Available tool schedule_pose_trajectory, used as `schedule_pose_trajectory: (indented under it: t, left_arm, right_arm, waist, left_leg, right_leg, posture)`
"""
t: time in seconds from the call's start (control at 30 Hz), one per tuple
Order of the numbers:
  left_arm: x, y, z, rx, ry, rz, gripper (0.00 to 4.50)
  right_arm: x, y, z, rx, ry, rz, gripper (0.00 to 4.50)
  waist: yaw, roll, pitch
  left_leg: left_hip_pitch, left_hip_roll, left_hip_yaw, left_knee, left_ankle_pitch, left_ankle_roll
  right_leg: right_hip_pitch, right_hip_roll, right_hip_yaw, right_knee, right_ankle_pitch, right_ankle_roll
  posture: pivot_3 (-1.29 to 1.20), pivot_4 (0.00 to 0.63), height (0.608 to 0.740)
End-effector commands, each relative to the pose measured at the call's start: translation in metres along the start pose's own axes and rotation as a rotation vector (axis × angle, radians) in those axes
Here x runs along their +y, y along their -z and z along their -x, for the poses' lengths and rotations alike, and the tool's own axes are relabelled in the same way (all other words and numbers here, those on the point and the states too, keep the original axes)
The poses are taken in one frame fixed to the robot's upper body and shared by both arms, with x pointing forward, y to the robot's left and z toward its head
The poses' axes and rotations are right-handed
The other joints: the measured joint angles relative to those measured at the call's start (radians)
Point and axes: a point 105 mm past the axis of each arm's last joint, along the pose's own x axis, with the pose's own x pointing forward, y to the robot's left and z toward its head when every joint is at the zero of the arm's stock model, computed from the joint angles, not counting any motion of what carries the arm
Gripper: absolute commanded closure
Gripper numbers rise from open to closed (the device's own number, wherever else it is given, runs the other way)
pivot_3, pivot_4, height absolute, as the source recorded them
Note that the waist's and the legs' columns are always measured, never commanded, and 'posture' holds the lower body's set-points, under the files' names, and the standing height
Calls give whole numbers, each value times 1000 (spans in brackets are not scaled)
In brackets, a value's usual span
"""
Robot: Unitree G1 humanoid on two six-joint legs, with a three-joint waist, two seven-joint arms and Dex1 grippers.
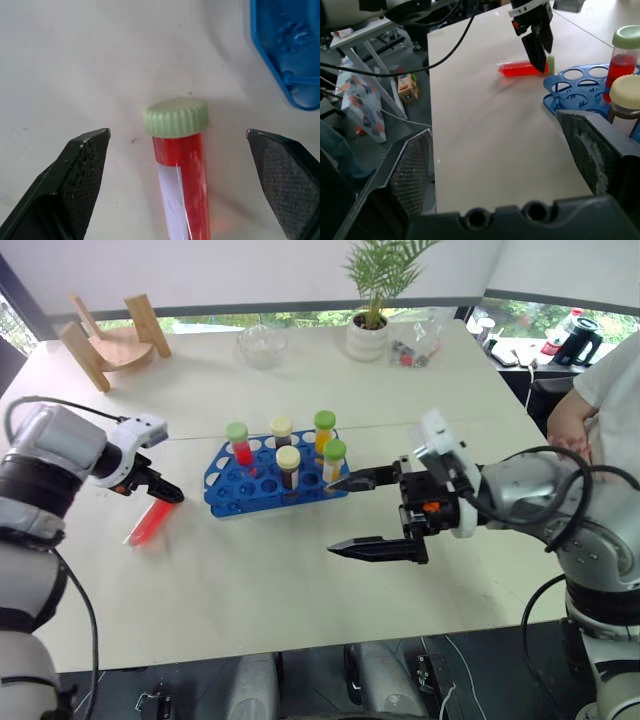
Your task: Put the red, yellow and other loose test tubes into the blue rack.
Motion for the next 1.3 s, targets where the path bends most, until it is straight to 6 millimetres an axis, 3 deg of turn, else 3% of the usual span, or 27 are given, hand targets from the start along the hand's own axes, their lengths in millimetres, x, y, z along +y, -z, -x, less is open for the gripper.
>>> schedule_pose_trajectory:
  t: [0.03, 0.1, 0.3, 0.33, 0.53, 0.63, 0.77, 0.83, 0.87, 0.9, 0.97, 1.03, 1.17, 1.3]
  left_arm:
    - [1, 0, 1, 13, -1, -2, 403]
    - [-1, 3, -4, 31, 6, -13, 762]
    - [-4, 9, -15, 50, 19, -6, 3475]
    - [-5, 9, -16, 49, 20, -5, 3651]
    - [-1, 3, -15, -48, -5, -62, 3651]
    - [5, -18, -2, -269, -33, -144, 3651]
    - [12, -38, 44, -697, -36, -175, 3651]
    - [-1, -51, 89, -1054, -14, -199, 3651]
    - [-6, -48, 109, -1183, 28, -138, 3651]
    - [-14, -40, 116, -1233, 153, -63, 3651]
    - [-29, -30, 115, -1290, 267, -31, 3651]
    - [-36, -28, 112, -1315, 272, -30, 3651]
    - [-72, -34, 90, -1299, 371, -98, 3651]
    - [-93, -45, 66, -1280, 408, -137, 3651]
  right_arm:
    - [-2, -10, 1, -27, 36, 66, 0]
    - [-3, -11, 2, -29, 47, 65, 0]
    - [-6, -10, 7, -23, 75, 61, 0]
    - [-7, -9, 8, -21, 78, 58, 0]
    - [-14, -4, 14, -11, 106, 18, 0]
    - [-15, 0, 18, 8, 114, 11, 0]
    - [-21, 6, 27, 25, 164, 16, 0]
    - [-24, 8, 30, 14, 185, 5, 0]
    - [-24, 9, 32, 11, 188, -7, 0]
    - [-25, 10, 30, 7, 177, -18, 0]
    - [-28, 9, 27, 0, 161, -29, 0]
    - [-30, 8, 26, -4, 155, -34, 0]
    - [-37, 7, 24, -13, 158, -41, 0]
    - [-41, 8, 23, -15, 162, -46, 0]
  waist:
    - [2, -1, 0]
    - [3, 0, 0]
    - [4, 0, 0]
    - [5, 0, 0]
    - [6, 2, -1]
    - [13, 4, -2]
    - [16, 3, -1]
    - [16, 2, -1]
    - [15, 2, -1]
    - [15, 1, 0]
    - [4, 1, 0]
    - [2, 2, 0]
    - [9, 1, 0]
    - [10, 1, 0]
  left_leg:
    - [0, 0, 0, 0, 0, 0]
    - [0, 0, 0, 0, 0, 0]
    - [0, 0, 0, 1, 0, 0]
    - [0, 0, 0, 1, 0, 0]
    - [1, 0, 0, 1, 0, 0]
    - [2, 0, 0, 1, 0, 0]
    - [2, 0, -2, 3, 1, -1]
    - [1, 1, -2, 6, 1, -1]
    - [1, 1, -2, 7, 1, -1]
    - [0, 0, -2, 7, 1, -1]
    - [-1, 1, -2, 11, 0, -1]
    - [2, 0, 0, 11, -1, 1]
    - [2, 1, -2, 11, -1, 1]
    - [1, 0, -2, 13, -1, 1]
  right_leg:
    - [0, 0, 0, 0, 0, 0]
    - [0, 0, 0, 0, 0, 0]
    - [1, -1, 0, 0, 0, 0]
    - [1, -1, 0, 0, 0, 0]
    - [2, -1, 0, 1, 0, 0]
    - [2, -1, 0, 2, 0, 0]
    - [2, -1, -2, 5, 1, -1]
    - [3, -1, -3, 5, 1, -1]
    - [3, -1, -2, 4, 1, -1]
    - [4, -2, -3, 3, 1, -1]
    - [4, -2, -3, 3, 1, -1]
    - [6, -2, -2, 4, 1, 0]
    - [6, 0, -2, 5, 1, -1]
    - [7, -1, -2, 4, 1, -1]
  posture:
    - [0, 150, 740]
    - [0, 150, 740]
    - [0, 150, 740]
    - [0, 150, 740]
    - [0, 150, 740]
    - [0, 150, 740]
    - [0, 150, 740]
    - [0, 150, 740]
    - [0, 150, 740]
    - [0, 150, 740]
    - [0, 150, 740]
    - [0, 150, 740]
    - [0, 150, 740]
    - [0, 150, 740]
